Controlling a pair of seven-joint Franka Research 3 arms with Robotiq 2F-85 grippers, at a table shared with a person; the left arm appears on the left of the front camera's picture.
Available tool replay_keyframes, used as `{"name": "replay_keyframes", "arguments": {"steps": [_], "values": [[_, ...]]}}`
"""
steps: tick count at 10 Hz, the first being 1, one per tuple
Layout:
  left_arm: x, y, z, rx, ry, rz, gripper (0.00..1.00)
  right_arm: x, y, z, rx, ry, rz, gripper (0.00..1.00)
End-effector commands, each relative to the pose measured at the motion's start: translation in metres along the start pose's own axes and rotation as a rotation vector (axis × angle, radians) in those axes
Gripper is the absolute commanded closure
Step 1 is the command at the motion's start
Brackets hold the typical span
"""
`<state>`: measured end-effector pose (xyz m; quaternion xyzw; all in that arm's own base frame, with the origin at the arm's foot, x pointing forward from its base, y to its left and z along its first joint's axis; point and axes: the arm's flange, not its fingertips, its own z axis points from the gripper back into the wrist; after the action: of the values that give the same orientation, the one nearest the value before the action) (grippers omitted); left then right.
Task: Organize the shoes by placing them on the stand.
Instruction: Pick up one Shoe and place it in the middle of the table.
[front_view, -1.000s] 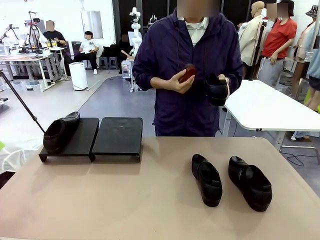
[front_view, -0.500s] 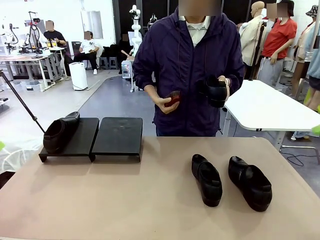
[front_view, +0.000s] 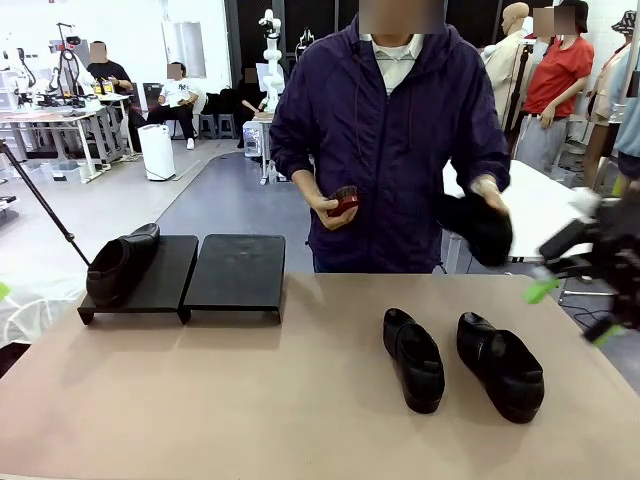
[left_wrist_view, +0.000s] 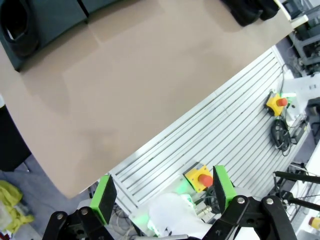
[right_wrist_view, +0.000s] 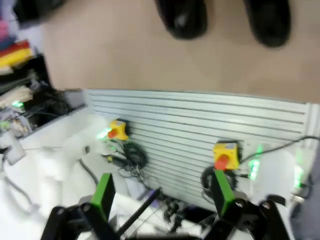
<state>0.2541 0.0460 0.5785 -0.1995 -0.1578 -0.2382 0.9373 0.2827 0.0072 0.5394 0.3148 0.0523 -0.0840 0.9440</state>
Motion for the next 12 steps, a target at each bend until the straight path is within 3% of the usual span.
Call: {"name": "replay_keyframes", "arguments": {"steps": [1, 4, 5, 8, 10, 12], "values": [[0.001, 0.001, 0.003, 0.005, 0.01, 0.009, 0.0, -0.015, -0.118, 0.083, 0.246, -0.06, -0.188, 0.0], [0.001, 0.001, 0.003, 0.005, 0.01, 0.009, 0.0, -0.056, -0.203, 0.132, 0.213, -0.206, -0.355, 0.0], [0.001, 0.001, 0.003, 0.005, 0.01, 0.009, 0.0, -0.062, -0.232, 0.148, 0.196, -0.342, -0.543, 0.0], [0.001, 0.001, 0.003, 0.005, 0.01, 0.009, 0.0, -0.097, -0.3, 0.198, 0.072, -0.463, -0.818, 0.0], [0.001, 0.001, 0.003, 0.005, 0.01, 0.009, 0.0, -0.124, -0.318, 0.218, 0.043, -0.504, -0.961, 0.0], [0.001, 0.001, 0.003, 0.005, 0.01, 0.009, 0.0, -0.131, -0.31, 0.221, 0.002, -0.512, -0.981, 0.0]]}}
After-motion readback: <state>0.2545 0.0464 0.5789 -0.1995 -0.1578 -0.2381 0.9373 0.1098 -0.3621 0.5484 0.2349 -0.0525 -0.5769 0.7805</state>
